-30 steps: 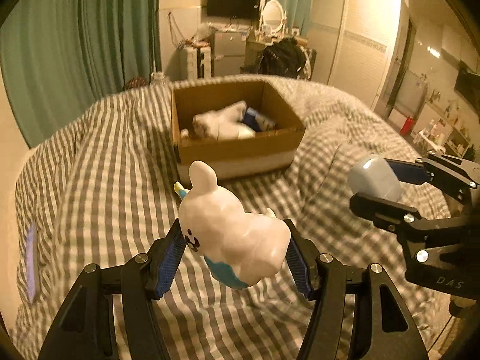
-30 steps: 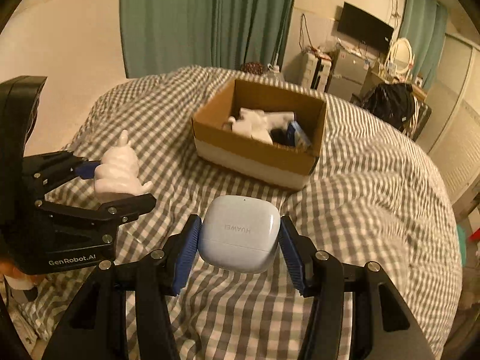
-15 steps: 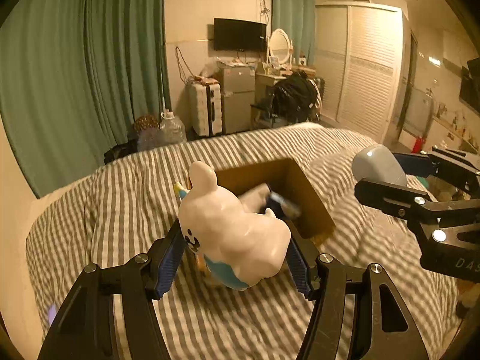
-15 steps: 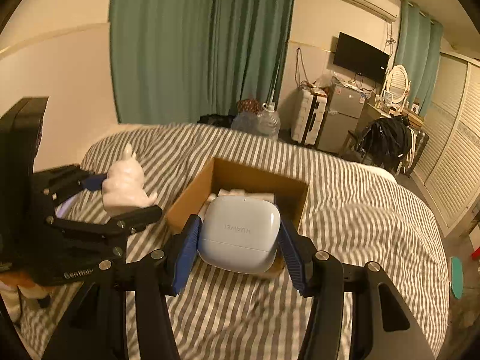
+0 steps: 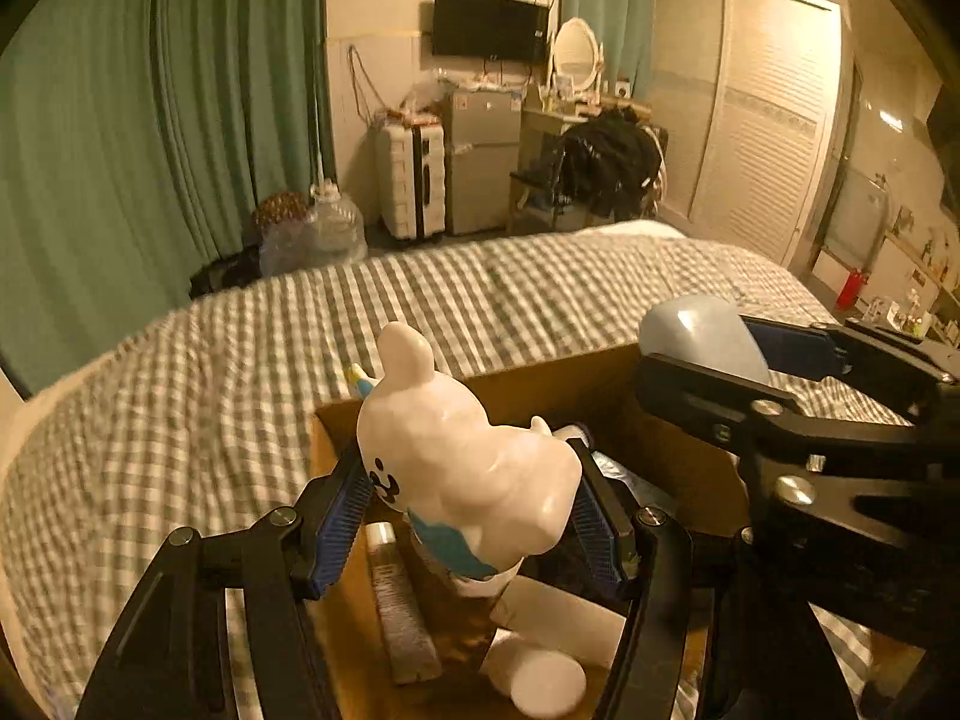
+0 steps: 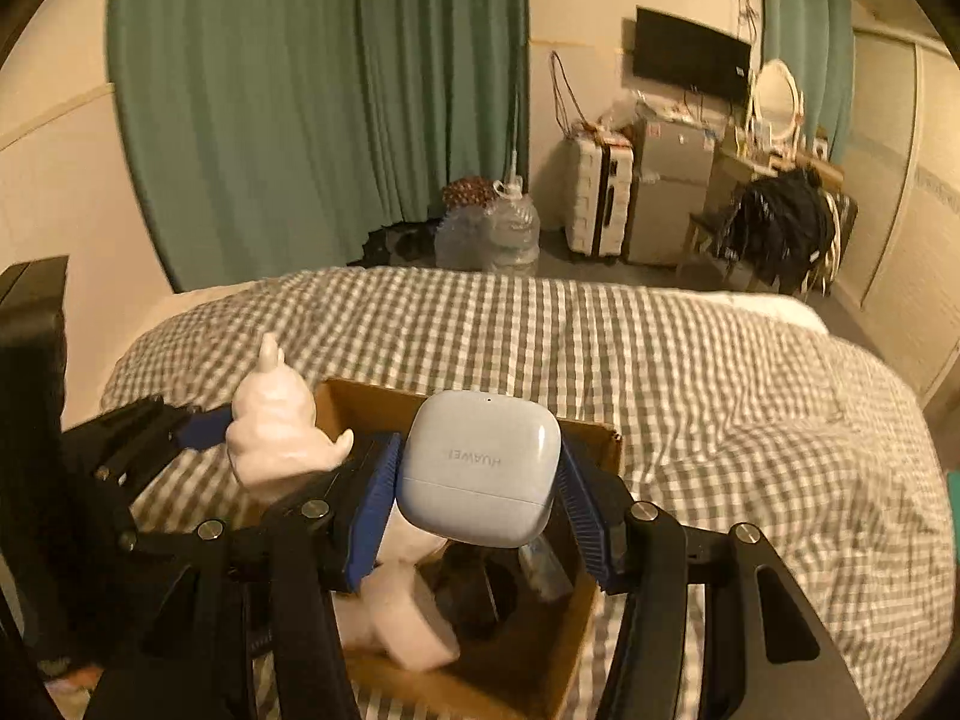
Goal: Organize objects
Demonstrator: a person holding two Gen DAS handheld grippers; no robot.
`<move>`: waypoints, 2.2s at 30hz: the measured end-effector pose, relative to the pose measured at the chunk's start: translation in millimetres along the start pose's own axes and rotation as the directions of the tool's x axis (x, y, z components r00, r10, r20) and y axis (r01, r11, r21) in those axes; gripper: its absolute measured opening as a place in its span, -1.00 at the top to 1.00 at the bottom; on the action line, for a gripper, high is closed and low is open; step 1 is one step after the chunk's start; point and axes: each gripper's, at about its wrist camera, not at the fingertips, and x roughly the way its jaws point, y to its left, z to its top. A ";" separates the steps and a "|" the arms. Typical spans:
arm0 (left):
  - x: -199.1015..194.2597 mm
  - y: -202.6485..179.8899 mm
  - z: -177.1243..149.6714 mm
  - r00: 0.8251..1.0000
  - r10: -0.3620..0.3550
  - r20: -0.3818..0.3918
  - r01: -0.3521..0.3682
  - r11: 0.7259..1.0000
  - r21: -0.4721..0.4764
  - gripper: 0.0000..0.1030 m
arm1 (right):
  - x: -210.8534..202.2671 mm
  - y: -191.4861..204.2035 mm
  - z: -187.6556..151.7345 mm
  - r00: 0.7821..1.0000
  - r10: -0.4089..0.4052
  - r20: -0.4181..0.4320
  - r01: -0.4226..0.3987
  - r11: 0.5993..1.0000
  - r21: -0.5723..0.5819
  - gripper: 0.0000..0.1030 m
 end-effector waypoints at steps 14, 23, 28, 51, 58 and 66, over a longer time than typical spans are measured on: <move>42.4 -2.4 -40.9 0.995 -0.019 -0.099 0.020 1.000 0.016 -0.25 | 76.2 -14.5 -32.6 0.993 0.000 -0.117 0.000 1.000 0.000 -0.02; 33.5 3.5 -38.8 0.994 -0.026 -0.102 0.024 0.999 -0.022 -0.71 | 68.7 -11.9 -35.1 0.993 -0.049 -0.104 0.050 0.999 0.001 -0.24; 9.0 0.7 -24.2 0.997 -0.026 -0.068 0.024 0.999 -0.032 -0.74 | 46.5 -16.9 -23.8 0.998 -0.048 -0.043 0.051 0.997 0.065 -0.57; -279.6 -32.8 21.1 0.926 0.068 0.372 -0.081 0.997 0.019 -1.00 | -264.9 13.3 26.2 0.896 -0.231 0.380 0.169 0.967 0.191 -0.99; -318.0 -22.7 -11.2 0.880 0.120 0.460 -0.135 0.991 -0.001 -1.00 | -307.4 25.2 0.2 0.858 -0.244 0.452 0.178 0.967 0.184 -0.99; -309.6 -16.0 -66.5 0.845 0.150 0.514 -0.158 0.987 -0.029 -1.00 | -288.1 34.5 -68.7 0.852 -0.237 0.468 0.197 0.971 0.135 -0.99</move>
